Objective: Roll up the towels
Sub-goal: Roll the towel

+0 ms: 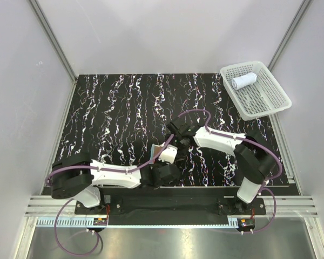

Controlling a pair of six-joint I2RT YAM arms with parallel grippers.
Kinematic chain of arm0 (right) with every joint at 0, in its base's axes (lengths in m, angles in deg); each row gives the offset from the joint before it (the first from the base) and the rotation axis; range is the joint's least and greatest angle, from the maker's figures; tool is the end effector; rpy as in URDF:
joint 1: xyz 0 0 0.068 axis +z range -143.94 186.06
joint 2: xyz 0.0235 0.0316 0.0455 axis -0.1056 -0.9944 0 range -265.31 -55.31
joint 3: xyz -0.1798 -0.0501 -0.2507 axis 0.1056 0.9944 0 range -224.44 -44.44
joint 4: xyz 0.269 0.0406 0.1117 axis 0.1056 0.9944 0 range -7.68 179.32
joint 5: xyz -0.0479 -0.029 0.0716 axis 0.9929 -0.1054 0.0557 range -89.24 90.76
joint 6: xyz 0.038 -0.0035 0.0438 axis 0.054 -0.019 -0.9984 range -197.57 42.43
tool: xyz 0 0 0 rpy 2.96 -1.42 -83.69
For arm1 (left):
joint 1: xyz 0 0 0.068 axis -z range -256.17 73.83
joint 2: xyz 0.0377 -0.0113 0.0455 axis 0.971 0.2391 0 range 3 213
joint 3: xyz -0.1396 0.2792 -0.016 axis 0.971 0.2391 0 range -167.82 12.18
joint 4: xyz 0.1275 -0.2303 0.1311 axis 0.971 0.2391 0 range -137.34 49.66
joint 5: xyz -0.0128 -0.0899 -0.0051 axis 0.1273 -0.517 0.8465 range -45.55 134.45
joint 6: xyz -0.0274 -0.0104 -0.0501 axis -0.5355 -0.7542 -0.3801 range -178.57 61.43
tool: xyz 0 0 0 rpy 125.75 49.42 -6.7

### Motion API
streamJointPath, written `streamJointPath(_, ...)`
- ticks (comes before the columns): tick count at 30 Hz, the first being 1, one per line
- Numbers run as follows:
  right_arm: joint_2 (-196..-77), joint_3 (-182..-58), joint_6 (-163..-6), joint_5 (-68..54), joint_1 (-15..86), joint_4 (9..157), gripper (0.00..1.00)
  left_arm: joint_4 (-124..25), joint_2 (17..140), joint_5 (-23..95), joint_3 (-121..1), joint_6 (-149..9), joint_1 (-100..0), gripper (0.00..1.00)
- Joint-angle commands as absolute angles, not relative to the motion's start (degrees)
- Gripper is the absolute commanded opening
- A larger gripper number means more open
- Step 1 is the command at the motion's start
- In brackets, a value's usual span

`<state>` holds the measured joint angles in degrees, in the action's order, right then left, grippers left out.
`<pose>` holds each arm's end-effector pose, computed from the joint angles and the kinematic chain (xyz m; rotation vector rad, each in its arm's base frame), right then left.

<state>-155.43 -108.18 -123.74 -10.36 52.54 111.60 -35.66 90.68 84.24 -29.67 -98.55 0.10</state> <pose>0.2570 0.2822 0.1916 -0.0691 2.9161 0.6508 0.0975 -0.2874 0.1701 0.4788 2.2284 -0.1273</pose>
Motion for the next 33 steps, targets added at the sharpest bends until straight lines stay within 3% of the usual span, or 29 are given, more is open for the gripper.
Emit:
streamJointPath(1,-152.0,-108.3,-122.9,-10.0,53.3,115.5,0.58,-39.1,88.9,80.4,-26.1,-99.1,-1.5,0.15)
streamJointPath(2,-151.6,-108.3,-122.8,-9.7,53.1,116.2,0.69,-40.1,88.4,79.9,-25.6,-99.0,-2.1,0.14)
streamJointPath(6,-151.0,-108.7,-122.4,-7.3,51.7,118.1,0.89,-43.9,86.0,76.2,-22.7,-96.8,-2.9,0.13)
streamJointPath(16,-135.0,-107.4,-118.4,-0.4,44.4,116.6,0.97,-55.9,70.9,59.9,-13.3,-96.4,-9.6,0.17)
streamJointPath(22,-123.4,-97.9,-119.6,-5.4,42.3,106.2,0.99,-63.5,66.5,47.7,-7.9,-100.9,-21.7,0.17)
streamJointPath(33,-126.2,-81.1,-125.5,-21.2,42.4,75.5,1.0,-78.4,67.2,29.7,2.5,-110.9,-36.6,0.17)
